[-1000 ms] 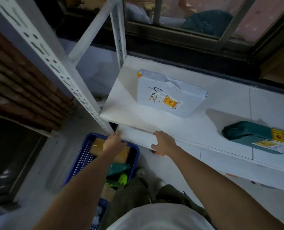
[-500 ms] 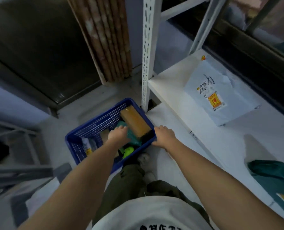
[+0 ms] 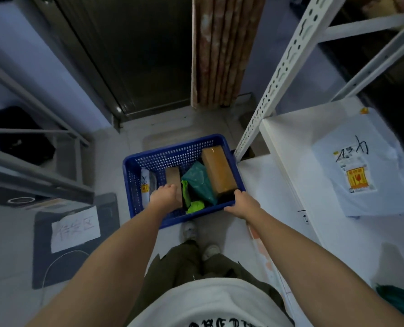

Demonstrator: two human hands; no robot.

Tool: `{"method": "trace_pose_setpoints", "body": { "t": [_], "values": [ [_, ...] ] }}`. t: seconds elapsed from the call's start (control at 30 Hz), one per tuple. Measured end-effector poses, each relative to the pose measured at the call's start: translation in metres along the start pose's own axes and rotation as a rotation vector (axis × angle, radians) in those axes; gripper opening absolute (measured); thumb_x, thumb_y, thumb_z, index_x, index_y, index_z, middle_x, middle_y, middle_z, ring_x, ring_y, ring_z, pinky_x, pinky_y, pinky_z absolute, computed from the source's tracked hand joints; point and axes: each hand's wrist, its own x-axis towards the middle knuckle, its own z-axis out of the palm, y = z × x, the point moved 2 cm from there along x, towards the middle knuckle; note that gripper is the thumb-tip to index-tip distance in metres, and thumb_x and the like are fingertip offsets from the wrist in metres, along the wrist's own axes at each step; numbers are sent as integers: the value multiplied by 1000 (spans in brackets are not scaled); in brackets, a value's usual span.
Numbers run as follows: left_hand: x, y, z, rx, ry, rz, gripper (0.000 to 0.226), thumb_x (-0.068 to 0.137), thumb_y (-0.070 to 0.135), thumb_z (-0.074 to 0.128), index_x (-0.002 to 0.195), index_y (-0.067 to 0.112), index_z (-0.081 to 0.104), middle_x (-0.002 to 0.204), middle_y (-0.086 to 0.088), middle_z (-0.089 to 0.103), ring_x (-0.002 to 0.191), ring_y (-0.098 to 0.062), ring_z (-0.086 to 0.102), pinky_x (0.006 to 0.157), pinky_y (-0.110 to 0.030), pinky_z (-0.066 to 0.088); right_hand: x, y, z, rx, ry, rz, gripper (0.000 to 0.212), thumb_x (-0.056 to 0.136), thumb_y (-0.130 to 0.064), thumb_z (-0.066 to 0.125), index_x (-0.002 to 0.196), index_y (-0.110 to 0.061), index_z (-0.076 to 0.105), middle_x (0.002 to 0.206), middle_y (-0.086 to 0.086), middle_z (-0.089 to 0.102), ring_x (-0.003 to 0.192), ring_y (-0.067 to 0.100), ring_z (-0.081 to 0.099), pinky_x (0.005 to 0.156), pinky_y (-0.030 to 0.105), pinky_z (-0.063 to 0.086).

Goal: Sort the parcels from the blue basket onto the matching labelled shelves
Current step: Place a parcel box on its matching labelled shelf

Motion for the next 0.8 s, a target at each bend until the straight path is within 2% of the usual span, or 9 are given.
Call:
{"method": "trace_pose_setpoints", "body": {
  "t": [0.13,0.23,0.4,0.5,0.67,0.73,0.8],
  "values": [
    [29,-12,7,2,-55,-17,53,95,35,50,139,8,36,137,-14,44,122,-33,45,95,-42,41,17,14,11,116,-51,89,60,83,-50,60,126,-11,45,125,11,53,112,27,53,89,35,48],
    [51,-16,21,-65,-106,-68,51,96,34,48,137,6,37,136,-16,45,122,-34,45,95,-43,41,33,22,20,183,-108,116,58,87,-40,59,133,-9,42,128,12,51,116,28,52,87,30,44],
    [95,-5,37,-175,-127,-46,44,92,32,51,129,9,45,127,-14,51,114,-32,51,84,-39,44,89,29,30,295,-125,153,34,91,-23,55,115,3,54,113,18,60,104,30,57,79,30,44],
    [131,9,57,-385,-87,-68,37,93,23,49,128,13,50,126,-10,57,111,-28,55,85,-37,47,135,36,41,317,-110,178,34,92,-25,52,113,2,52,111,17,59,102,31,57,77,32,44],
    [194,34,110,-708,-146,-239,35,94,25,49,128,18,49,119,-5,61,99,-26,60,77,-35,48,215,39,67,372,-159,199,48,95,-28,49,135,-3,42,133,16,50,119,31,50,92,33,42],
    [225,42,139,-852,-137,-277,31,95,23,49,125,18,52,115,-3,62,94,-27,62,74,-35,48,253,43,83,429,-160,210,48,96,-28,48,137,-5,40,136,14,48,122,28,48,92,30,39],
    [256,47,168,-1052,-64,-323,27,95,20,50,121,15,57,109,-1,63,87,-21,60,70,-32,46,289,51,100,552,-125,246,43,96,-24,47,136,-7,43,135,12,49,120,25,48,89,26,36]
  ]
}}
